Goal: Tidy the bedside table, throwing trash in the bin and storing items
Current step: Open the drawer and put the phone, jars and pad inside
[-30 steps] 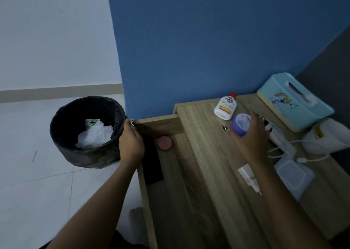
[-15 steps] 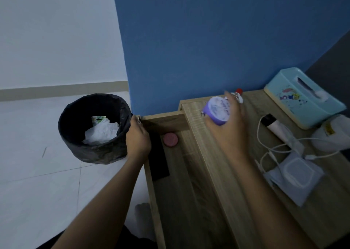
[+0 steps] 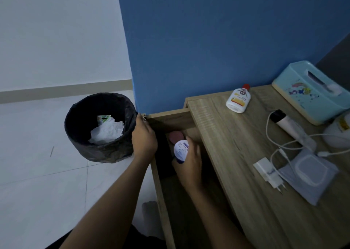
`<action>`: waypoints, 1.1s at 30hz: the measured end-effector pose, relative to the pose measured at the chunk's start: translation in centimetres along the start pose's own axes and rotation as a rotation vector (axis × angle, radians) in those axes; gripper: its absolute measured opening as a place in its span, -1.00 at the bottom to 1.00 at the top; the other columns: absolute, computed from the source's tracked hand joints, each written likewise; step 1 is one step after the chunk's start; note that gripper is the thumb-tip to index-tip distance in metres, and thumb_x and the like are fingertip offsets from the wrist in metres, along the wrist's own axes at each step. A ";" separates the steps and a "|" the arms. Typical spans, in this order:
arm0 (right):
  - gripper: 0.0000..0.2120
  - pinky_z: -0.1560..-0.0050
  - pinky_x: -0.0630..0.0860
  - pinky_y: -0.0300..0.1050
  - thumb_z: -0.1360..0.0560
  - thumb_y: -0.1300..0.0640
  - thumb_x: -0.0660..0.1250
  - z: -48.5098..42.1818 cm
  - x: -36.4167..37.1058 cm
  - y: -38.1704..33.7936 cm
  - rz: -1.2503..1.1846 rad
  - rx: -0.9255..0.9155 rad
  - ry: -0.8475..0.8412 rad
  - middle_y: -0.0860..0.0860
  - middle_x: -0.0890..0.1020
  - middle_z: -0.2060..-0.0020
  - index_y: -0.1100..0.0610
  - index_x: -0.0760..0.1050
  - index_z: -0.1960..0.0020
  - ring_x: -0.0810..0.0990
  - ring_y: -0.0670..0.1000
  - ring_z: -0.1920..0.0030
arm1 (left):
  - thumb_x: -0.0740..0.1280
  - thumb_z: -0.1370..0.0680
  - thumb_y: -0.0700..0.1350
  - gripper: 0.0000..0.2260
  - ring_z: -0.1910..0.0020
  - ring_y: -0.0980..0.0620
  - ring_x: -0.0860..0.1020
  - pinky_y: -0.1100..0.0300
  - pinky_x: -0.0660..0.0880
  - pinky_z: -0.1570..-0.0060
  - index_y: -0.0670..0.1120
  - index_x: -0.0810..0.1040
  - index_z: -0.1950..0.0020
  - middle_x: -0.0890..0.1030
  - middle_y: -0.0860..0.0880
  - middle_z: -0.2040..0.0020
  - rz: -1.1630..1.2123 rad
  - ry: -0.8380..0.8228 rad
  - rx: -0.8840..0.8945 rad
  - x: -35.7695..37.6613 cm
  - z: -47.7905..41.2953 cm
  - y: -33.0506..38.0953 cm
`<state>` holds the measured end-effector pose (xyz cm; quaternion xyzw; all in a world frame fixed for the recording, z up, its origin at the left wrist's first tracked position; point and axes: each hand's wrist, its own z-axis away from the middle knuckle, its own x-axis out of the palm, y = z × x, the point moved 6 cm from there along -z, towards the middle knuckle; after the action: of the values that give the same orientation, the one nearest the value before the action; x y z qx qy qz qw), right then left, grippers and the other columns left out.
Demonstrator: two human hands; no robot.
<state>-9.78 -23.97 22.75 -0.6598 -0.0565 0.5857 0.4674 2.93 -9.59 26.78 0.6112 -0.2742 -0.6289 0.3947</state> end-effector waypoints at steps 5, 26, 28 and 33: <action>-0.47 -0.43 0.19 -0.32 -0.61 0.17 0.20 -3.6 0.0 7.0 0.280 0.289 0.659 0.08 0.23 -0.51 0.14 0.10 -0.52 0.25 0.06 -0.48 | -0.01 -0.65 -0.08 -0.62 -0.26 -0.25 0.49 -0.08 0.43 -0.21 -0.06 0.22 -0.47 0.50 -0.23 -0.32 0.004 -0.011 -0.003 0.3 -0.4 -0.2; -0.21 -0.46 -0.13 -0.12 -0.55 0.12 0.26 -1.2 4.5 2.3 0.070 -0.099 -0.191 0.03 -0.20 -0.56 0.07 -0.19 -0.57 -0.25 -0.08 -0.48 | -0.02 -0.66 -0.09 -0.63 -0.24 -0.25 0.50 -0.07 0.44 -0.19 -0.08 0.22 -0.47 0.51 -0.23 -0.30 -0.021 -0.001 0.033 0.3 -0.2 0.0; -0.21 -0.49 -0.06 -0.01 -0.55 0.06 0.26 -0.9 4.2 1.1 0.090 -0.106 -0.178 0.02 -0.22 -0.56 0.01 -0.19 -0.57 -0.29 -0.07 -0.48 | -0.02 -0.66 -0.08 -0.66 -0.17 -0.25 0.53 -0.09 0.48 -0.15 -0.09 0.27 -0.41 0.55 -0.25 -0.23 -0.020 -0.002 0.053 0.4 -0.3 0.1; -0.28 -0.47 -0.06 0.04 -0.59 -0.12 0.14 -0.1 0.1 -3.7 0.217 -0.198 -0.104 0.07 -0.17 -0.57 0.01 -0.20 -0.56 -0.20 0.11 -0.55 | -0.02 -0.65 -0.02 -0.73 0.03 -0.29 0.56 -0.10 0.49 0.08 -0.16 0.35 -0.15 0.57 -0.29 -0.01 -0.072 0.004 0.099 0.3 0.0 0.4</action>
<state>-7.89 -21.89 25.21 -0.6735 -0.0665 0.6579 0.3305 3.03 -9.99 26.94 0.6408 -0.2818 -0.6270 0.3418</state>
